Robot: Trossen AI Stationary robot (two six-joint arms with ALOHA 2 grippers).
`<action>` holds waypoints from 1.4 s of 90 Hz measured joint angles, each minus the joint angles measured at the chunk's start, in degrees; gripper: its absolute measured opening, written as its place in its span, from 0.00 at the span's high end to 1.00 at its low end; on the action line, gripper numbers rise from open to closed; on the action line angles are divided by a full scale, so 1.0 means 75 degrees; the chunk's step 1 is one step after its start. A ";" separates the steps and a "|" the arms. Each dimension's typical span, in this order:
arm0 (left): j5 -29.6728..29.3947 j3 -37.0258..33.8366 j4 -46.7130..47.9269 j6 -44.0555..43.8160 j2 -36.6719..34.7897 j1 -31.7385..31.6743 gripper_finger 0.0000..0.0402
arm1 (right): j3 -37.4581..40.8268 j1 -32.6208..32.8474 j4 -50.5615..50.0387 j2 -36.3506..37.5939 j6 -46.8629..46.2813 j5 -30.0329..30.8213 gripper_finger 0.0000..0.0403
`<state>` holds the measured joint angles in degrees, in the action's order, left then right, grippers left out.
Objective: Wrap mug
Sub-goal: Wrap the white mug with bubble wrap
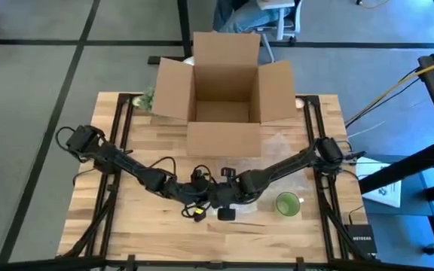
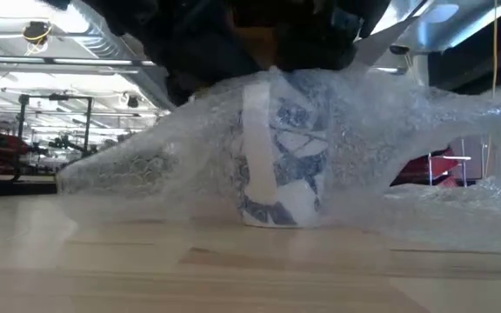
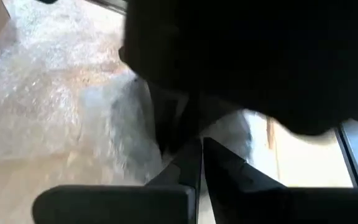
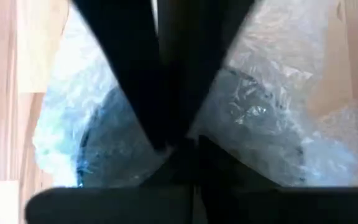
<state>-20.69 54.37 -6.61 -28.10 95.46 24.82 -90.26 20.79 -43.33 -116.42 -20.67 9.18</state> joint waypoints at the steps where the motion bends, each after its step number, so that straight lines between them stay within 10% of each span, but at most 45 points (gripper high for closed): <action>1: -0.0002 0.0000 0.0070 -0.0014 -0.0052 0.0015 1.00 | 0.0000 0.0002 -0.0010 0.0000 0.0001 -0.0010 1.00; 42: -0.0653 -0.0148 0.5043 -0.3843 -0.0990 0.1460 1.00 | 0.0017 0.0019 -0.0112 -0.0017 0.0220 -0.0153 1.00; 91: -0.2569 -0.0763 -0.0143 -0.1798 0.0220 0.1217 1.00 | 0.0017 0.0024 -0.0021 -0.0021 0.0225 -0.0107 1.00; 126: -0.1956 -0.0740 -0.2456 0.0271 0.0242 0.0524 1.00 | 0.0023 0.0024 0.0179 -0.0030 0.0228 -0.0109 1.00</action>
<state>-35.35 48.82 -25.03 -26.07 97.27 28.75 -90.08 20.97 -41.98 -116.64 -18.96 8.36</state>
